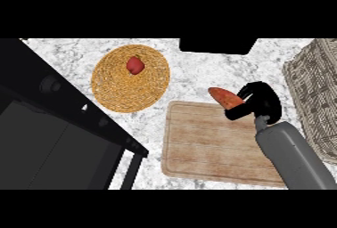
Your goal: Pick the sweet potato from the cutting board and place it in the basket
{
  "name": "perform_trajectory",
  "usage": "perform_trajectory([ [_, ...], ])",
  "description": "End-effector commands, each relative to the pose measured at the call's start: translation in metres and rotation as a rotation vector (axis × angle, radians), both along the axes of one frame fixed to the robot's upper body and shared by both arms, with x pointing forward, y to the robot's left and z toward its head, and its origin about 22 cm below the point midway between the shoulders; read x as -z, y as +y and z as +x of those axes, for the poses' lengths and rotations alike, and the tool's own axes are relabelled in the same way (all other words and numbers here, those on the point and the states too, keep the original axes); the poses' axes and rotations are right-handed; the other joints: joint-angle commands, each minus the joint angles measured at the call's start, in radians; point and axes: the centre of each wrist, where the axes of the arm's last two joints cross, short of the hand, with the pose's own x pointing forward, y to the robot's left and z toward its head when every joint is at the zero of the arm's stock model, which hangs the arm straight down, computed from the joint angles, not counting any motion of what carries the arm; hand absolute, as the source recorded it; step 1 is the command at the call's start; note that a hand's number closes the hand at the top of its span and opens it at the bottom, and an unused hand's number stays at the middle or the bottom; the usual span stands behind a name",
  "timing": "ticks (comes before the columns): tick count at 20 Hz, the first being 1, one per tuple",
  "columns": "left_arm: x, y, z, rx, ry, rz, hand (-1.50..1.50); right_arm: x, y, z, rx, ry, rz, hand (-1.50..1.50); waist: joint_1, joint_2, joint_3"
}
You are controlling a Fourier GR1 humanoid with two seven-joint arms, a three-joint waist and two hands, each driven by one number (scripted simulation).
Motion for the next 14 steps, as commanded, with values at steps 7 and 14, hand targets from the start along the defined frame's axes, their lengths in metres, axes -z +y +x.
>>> perform_trajectory([
  [7,-0.037,-0.037,0.038,0.189,-0.179,0.024,0.0,-0.079,0.023,0.075,0.416,-0.266,0.085,1.5,0.057,0.015,0.016],
  [14,-0.039,-0.037,0.046,0.189,-0.189,0.035,0.0,-0.133,0.034,0.103,0.471,-0.58,-0.076,1.5,0.063,0.011,0.01],
])
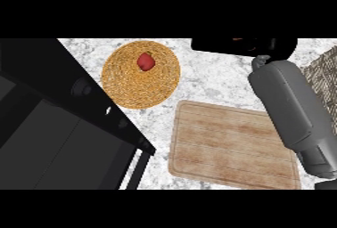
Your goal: Pick the sweet potato from the cutting board and place it in the basket
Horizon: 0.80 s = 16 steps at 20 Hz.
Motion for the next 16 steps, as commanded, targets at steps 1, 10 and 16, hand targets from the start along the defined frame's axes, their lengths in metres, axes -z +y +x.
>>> perform_trajectory([
  [1,-0.039,-0.028,0.03,0.116,-0.172,-0.002,0.0,-0.033,0.006,0.017,0.151,-0.131,-0.017,1.5,-0.009,-0.012,0.014],
  [10,-0.043,-0.02,0.033,0.089,-0.179,0.001,0.0,-0.091,-0.002,0.039,0.332,-0.149,-0.103,1.5,-0.037,-0.021,0.013],
  [16,-0.038,-0.016,0.031,0.076,-0.163,0.001,0.0,-0.113,-0.013,0.045,0.436,-0.156,-0.143,1.5,-0.05,-0.018,0.014],
])
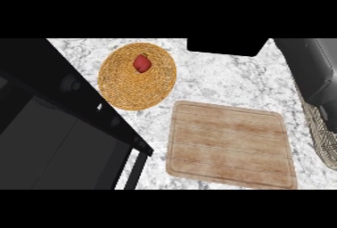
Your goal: Pick the sweet potato from the cutting board and place it in the basket
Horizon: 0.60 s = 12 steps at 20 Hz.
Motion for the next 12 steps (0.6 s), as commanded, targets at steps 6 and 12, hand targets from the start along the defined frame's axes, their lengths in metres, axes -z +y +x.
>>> perform_trajectory([
  [6,-0.049,-0.022,0.036,0.103,-0.185,-0.005,0.0,-0.042,-0.031,0.003,0.253,-0.067,0.061,1.5,-0.032,-0.001,0.012],
  [12,-0.043,-0.018,0.031,0.084,-0.174,0.002,0.0,-0.046,-0.062,0.003,0.406,-0.007,0.012,1.5,-0.041,-0.004,0.011],
])
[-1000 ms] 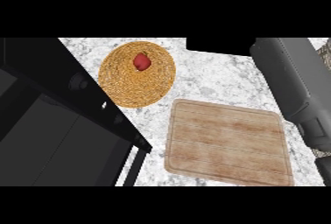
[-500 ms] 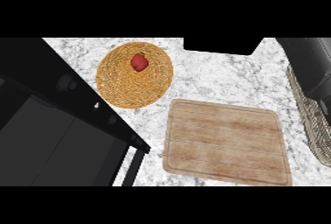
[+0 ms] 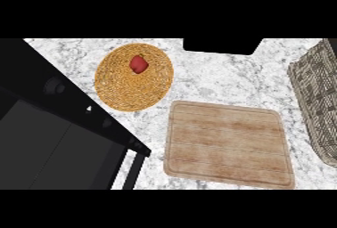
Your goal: Pick the sweet potato from the cutting board and place it in the basket
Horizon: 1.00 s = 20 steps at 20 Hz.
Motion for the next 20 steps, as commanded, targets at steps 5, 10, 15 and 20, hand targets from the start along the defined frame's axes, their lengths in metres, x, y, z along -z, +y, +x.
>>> perform_trajectory([
  [5,-0.038,-0.014,0.027,0.09,-0.199,0.009,0.0,-0.003,-0.04,-0.005,0.269,-0.016,0.099,1.5,-0.028,-0.013,0.01],
  [10,-0.046,-0.01,0.028,0.081,-0.196,0.004,0.0,0.017,-0.046,-0.004,0.281,0.01,0.116,1.5,-0.046,-0.022,0.012],
  [15,-0.048,-0.007,0.036,0.052,-0.2,0.018,0.0,0.035,-0.063,-0.007,0.285,0.004,0.121,1.5,-0.071,-0.019,0.012],
  [20,-0.044,-0.008,0.026,0.051,-0.199,0.003,0.0,0.071,-0.071,-0.01,0.273,-0.033,0.142,1.5,-0.073,-0.028,0.013],
])
